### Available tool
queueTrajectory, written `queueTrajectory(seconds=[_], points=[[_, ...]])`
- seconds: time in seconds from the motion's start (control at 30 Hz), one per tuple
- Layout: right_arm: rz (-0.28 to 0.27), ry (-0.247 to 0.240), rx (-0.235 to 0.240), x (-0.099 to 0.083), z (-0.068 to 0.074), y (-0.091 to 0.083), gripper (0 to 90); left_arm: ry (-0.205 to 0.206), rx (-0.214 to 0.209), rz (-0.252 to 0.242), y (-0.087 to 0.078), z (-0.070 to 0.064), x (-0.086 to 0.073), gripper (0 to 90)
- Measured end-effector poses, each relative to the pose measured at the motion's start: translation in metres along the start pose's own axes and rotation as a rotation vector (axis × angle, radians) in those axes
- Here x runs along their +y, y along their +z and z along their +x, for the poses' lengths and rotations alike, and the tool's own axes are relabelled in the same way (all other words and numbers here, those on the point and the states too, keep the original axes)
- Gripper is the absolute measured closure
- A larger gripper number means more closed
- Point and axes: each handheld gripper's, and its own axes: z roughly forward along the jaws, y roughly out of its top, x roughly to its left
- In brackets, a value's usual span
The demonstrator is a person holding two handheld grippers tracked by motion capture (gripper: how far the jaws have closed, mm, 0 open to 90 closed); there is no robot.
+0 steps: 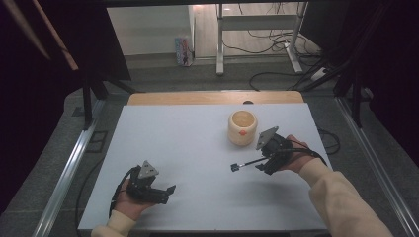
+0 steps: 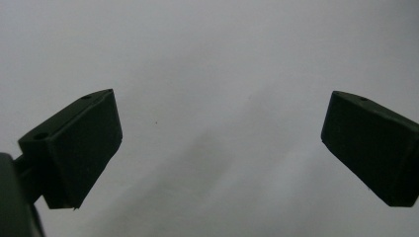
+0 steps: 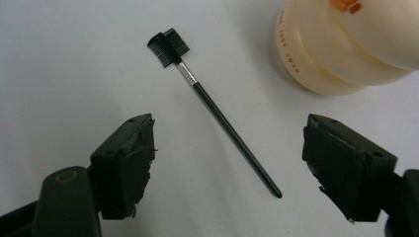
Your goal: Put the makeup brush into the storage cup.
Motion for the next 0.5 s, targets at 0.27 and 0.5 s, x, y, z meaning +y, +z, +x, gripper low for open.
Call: queueTrajectory(seconds=[0.27,0.5], points=[[0.042,-0.058,0.048,0.009,-0.001,0.013,30.6,0.001,-0.005,0.003,0.000,0.000,0.000,3.7],[0.068,-0.062,0.093,0.014,-0.006,0.029,38.1,0.002,-0.007,0.006,0.000,0.000,0.000,3.9]])
